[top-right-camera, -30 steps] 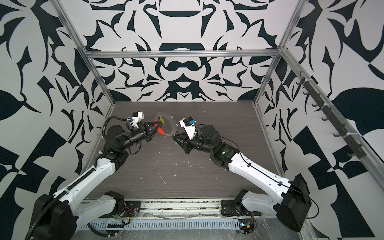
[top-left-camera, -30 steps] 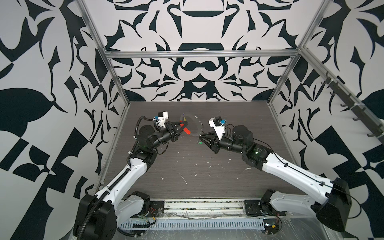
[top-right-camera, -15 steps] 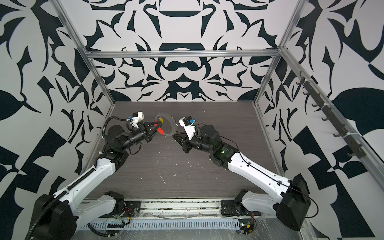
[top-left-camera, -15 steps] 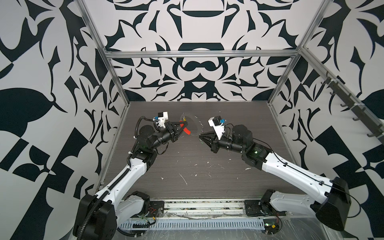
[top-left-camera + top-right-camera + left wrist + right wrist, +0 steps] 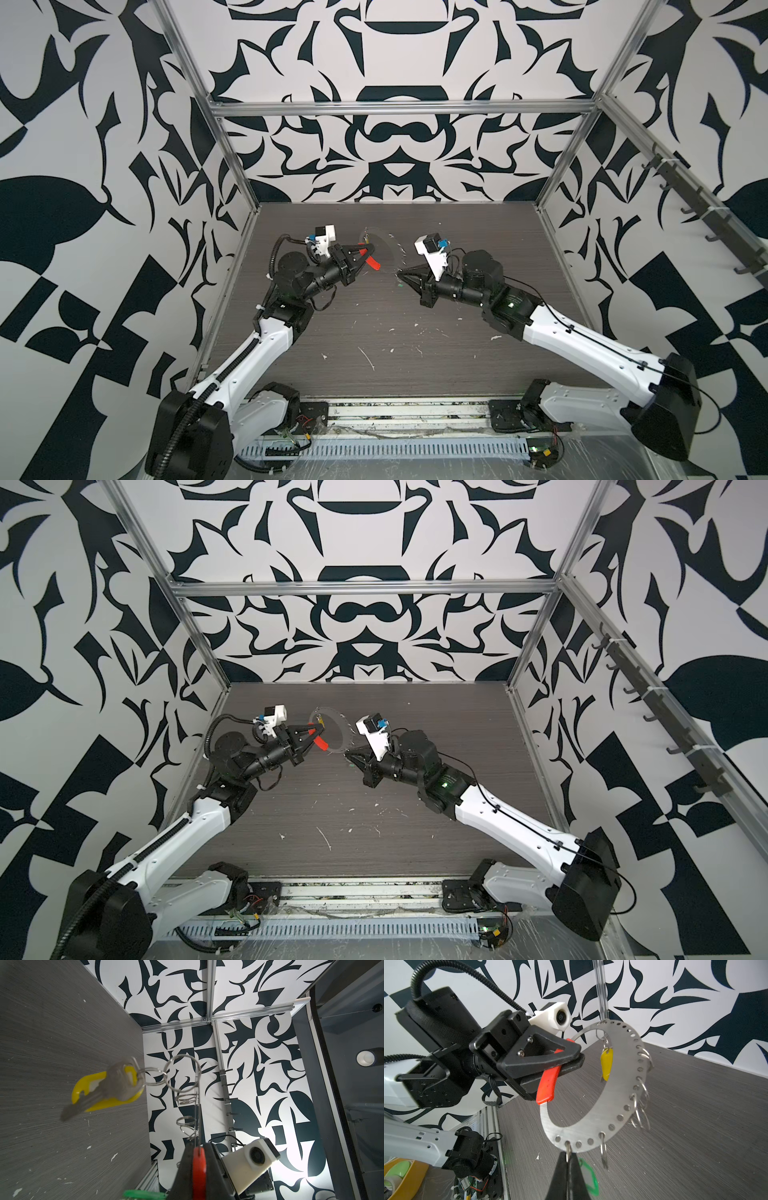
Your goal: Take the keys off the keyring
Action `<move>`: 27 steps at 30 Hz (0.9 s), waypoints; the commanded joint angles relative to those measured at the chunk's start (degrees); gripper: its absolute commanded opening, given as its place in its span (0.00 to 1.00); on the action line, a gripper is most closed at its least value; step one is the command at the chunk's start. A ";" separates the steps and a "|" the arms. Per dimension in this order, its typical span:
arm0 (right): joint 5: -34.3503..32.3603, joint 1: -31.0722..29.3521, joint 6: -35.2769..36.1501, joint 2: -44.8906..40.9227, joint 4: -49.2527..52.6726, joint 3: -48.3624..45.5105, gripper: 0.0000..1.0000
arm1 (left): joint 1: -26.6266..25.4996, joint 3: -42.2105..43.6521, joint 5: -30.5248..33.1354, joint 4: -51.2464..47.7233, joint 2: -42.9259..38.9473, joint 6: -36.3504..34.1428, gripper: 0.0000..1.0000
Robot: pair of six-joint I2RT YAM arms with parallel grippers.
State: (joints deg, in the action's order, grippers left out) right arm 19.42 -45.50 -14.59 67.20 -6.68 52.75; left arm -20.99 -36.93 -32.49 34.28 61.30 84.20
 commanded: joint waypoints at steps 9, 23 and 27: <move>-2.11 -0.47 2.14 -4.95 2.72 2.26 0.00 | 0.27 0.45 1.11 -0.45 -0.95 0.79 0.00; 0.63 1.17 2.46 -3.74 4.17 5.18 0.00 | 0.92 1.52 -0.31 -9.03 -5.46 -3.96 0.54; 6.96 5.31 1.86 -3.16 6.28 6.73 0.00 | 3.94 -0.48 -3.42 -19.88 -8.87 -13.14 0.61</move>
State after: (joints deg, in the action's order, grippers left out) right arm 21.56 -42.35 -12.93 63.92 0.05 56.03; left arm -18.87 -36.14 -33.69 22.50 54.63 78.54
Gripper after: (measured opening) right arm 0.045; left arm 0.604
